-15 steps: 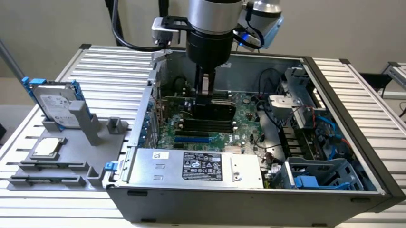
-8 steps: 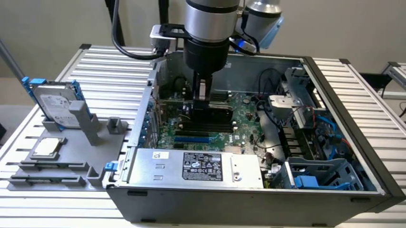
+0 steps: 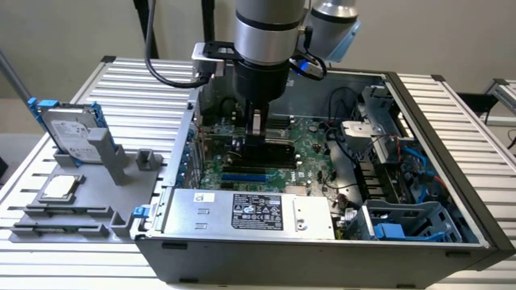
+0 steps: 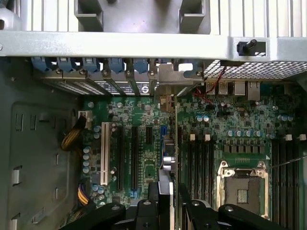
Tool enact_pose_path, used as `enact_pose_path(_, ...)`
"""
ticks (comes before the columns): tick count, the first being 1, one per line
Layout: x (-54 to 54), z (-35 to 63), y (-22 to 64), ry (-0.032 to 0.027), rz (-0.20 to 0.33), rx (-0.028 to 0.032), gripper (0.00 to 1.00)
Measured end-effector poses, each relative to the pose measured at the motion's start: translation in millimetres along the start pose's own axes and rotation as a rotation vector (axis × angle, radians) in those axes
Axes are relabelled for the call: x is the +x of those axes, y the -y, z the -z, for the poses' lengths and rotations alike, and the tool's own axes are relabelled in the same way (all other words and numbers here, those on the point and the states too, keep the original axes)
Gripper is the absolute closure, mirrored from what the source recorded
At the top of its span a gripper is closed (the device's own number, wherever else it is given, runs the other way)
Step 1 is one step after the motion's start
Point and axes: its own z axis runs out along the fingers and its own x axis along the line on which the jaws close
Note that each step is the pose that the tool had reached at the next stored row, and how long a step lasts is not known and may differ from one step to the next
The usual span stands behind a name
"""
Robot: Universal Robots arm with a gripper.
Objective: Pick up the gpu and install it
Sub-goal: 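Insert the gpu into the slot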
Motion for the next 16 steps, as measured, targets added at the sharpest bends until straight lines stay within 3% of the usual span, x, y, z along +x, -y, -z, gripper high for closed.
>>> enact_pose_path(11, 5.7, -19.3, 0.7, 0.0000, 0.005, -0.0008, 0.73)
enact_pose_path(16, 5.8, -22.0, 0.8, 0.0054, 0.005, -0.0144, 0.73)
